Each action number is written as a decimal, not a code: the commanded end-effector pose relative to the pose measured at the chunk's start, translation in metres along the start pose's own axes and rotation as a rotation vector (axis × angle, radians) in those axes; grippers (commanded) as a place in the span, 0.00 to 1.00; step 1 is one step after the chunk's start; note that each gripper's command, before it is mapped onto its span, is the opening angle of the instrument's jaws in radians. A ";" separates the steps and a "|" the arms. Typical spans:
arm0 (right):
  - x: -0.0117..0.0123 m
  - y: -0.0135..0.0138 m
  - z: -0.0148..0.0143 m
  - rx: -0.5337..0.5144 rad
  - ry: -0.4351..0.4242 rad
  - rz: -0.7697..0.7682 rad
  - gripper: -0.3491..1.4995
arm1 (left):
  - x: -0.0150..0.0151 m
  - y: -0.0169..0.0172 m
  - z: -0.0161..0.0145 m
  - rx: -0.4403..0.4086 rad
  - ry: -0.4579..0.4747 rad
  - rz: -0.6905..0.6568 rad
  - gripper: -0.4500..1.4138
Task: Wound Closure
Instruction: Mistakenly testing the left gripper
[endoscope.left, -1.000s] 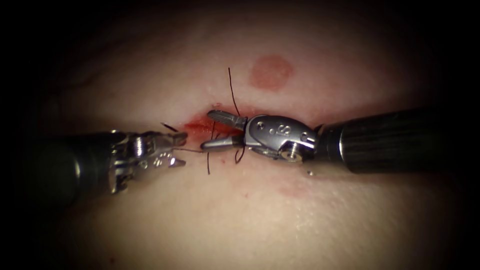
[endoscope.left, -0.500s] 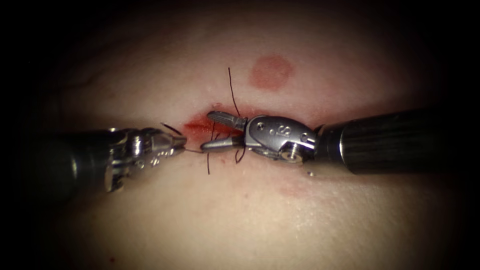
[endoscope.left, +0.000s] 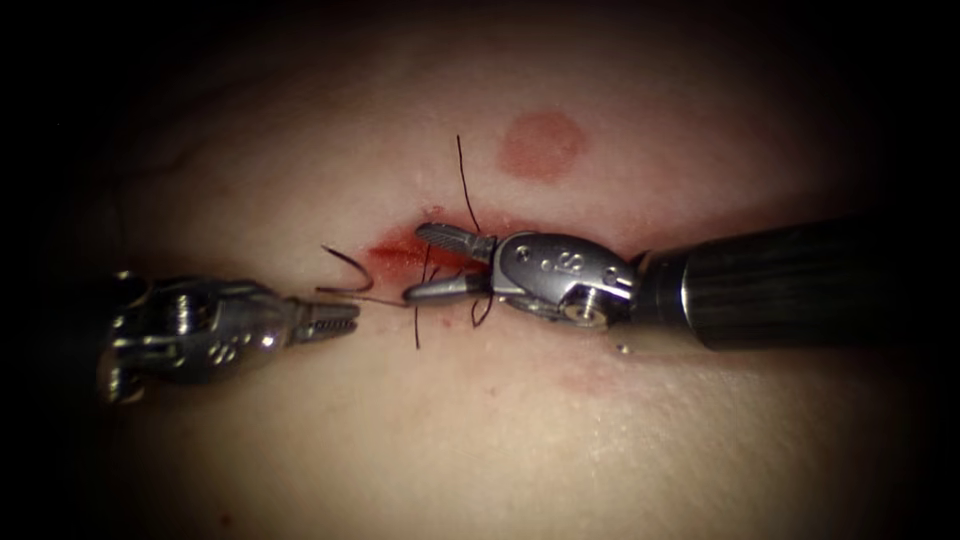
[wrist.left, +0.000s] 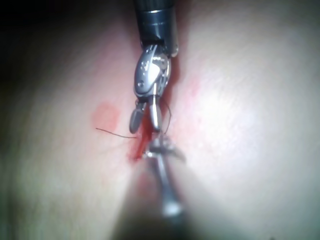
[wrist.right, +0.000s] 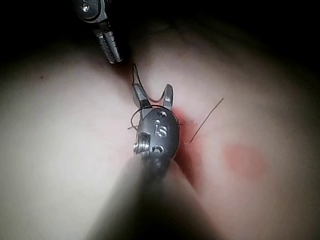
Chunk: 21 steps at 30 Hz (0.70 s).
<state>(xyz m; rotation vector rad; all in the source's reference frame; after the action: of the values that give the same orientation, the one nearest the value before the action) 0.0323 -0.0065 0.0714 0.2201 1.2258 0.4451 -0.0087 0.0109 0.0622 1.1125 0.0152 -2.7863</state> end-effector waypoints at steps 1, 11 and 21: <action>-0.0006 -0.0002 0.0007 0.002 0.001 0.001 0.59 | -0.0005 0.0001 0.0005 -0.012 0.039 -0.034 0.05; -0.0007 0.0000 0.0010 -0.001 0.000 0.002 0.59 | -0.0029 -0.0012 -0.0001 -0.100 0.495 -0.288 0.05; -0.0007 -0.0001 0.0006 0.002 0.000 0.001 0.59 | -0.0004 -0.0024 0.0024 -0.067 0.550 -0.332 0.05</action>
<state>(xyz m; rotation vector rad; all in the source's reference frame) 0.0322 -0.0063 0.0717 0.2193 1.2255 0.4452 -0.0100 0.0135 0.0634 1.9682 0.3699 -2.6116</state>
